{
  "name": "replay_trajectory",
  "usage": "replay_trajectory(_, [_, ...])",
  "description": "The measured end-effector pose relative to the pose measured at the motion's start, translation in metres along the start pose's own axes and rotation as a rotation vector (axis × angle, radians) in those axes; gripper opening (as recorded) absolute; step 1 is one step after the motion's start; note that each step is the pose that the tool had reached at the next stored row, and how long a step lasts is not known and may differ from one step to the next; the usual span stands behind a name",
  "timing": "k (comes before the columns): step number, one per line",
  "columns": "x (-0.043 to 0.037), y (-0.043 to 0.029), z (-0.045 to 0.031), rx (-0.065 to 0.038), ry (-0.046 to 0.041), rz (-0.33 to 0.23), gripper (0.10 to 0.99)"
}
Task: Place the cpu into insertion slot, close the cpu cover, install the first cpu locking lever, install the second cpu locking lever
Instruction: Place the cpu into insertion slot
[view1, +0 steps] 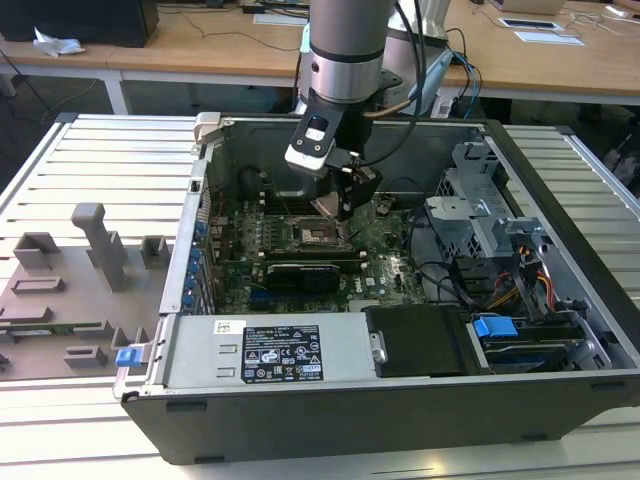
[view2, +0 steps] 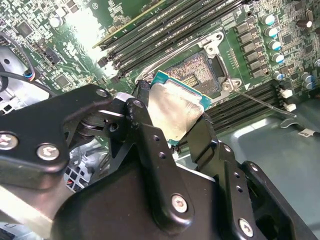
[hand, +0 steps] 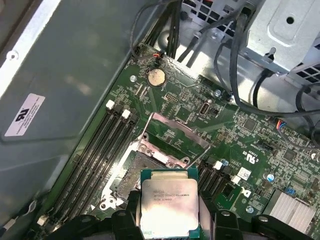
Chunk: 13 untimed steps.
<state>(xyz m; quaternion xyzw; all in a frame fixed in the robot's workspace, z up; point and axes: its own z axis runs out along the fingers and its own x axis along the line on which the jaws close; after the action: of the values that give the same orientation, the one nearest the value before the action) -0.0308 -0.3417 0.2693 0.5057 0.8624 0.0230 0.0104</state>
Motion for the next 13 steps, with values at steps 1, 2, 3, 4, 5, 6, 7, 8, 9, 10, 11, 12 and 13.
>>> replay_trajectory(1, [0.0000, 0.0000, 0.0000, 0.000, -0.0011, 0.018, 0.545])
replay_trajectory(2, [0.0000, 0.0000, 0.0000, 0.000, -0.0015, 0.025, 0.545])
replay_trajectory(3, [0.0000, 0.0000, 0.0000, 0.000, -0.0019, 0.030, 0.545])
replay_trajectory(4, [0.0000, 0.0000, 0.0000, 0.000, -0.0027, 0.042, 0.545])
replay_trajectory(5, [0.0000, 0.0000, 0.0000, 0.000, -0.0031, 0.047, 0.545])
replay_trajectory(6, [0.0000, 0.0000, 0.0000, 0.000, -0.0036, 0.055, 0.545])
replay_trajectory(7, [0.0000, 0.0000, 0.0000, 0.000, -0.0040, 0.059, 0.545])
replay_trajectory(8, [0.0000, 0.0000, 0.0000, 0.000, -0.0043, 0.064, 0.545])
replay_trajectory(9, [0.0000, 0.0000, 0.0000, 0.000, -0.0051, 0.074, 0.545])
replay_trajectory(10, [0.0000, 0.0000, 0.0000, 0.000, -0.0055, 0.079, 0.545])
replay_trajectory(11, [0.0000, 0.0000, 0.0001, 0.000, -0.0058, 0.083, 0.545])
replay_trajectory(12, [0.0000, 0.0000, 0.0001, 0.000, -0.0065, 0.093, 0.545])
replay_trajectory(13, [0.0000, 0.0000, 0.0001, 0.001, -0.0073, 0.104, 0.545])
